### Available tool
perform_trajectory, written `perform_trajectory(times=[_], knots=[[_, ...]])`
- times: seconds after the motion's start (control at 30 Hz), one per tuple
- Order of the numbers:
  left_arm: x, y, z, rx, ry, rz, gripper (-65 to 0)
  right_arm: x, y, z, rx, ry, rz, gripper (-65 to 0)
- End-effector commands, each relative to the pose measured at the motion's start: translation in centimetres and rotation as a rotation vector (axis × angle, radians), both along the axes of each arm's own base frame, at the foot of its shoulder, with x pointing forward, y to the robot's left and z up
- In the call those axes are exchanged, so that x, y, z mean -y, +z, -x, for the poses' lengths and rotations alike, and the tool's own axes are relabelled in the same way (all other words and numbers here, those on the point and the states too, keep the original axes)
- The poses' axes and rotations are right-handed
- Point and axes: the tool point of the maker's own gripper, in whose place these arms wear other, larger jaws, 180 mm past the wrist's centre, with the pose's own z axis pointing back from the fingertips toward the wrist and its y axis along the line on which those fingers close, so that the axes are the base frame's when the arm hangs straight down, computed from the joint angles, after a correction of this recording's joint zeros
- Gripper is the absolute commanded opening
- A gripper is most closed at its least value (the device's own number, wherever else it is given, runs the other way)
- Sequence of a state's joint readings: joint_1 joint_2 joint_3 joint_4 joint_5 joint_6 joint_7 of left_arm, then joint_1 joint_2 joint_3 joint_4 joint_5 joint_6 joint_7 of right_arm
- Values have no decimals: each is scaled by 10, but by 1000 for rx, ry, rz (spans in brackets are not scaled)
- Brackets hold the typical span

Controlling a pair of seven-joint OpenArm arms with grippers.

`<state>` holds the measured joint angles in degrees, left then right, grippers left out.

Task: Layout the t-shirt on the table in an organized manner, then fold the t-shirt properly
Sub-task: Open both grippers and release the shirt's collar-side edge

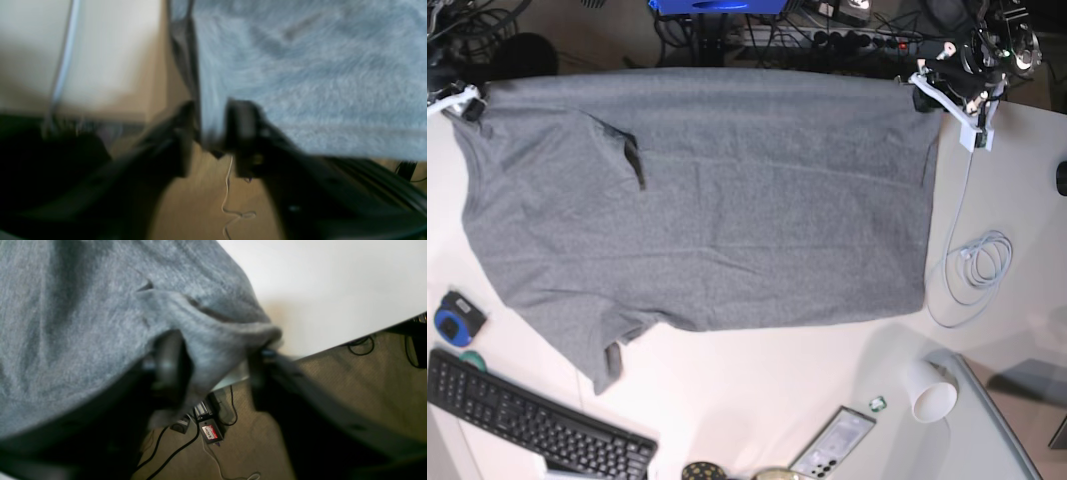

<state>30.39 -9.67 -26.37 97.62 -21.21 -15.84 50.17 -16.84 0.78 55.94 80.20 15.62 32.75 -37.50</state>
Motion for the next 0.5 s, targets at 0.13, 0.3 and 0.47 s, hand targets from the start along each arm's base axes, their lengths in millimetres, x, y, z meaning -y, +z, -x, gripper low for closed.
perform_trajectory(times=[0.13,0.3,0.47], knots=[[-5,8,-7,32,-2,-15,-189,15,14,-8,42,-14,45,-195],[-26,15,-9,53,48,-48,-165,26,32,-10,66,-13,102,-191],[-51,42,-19,127,97,-109,-171,52,59,-14,119,-60,181,-189]])
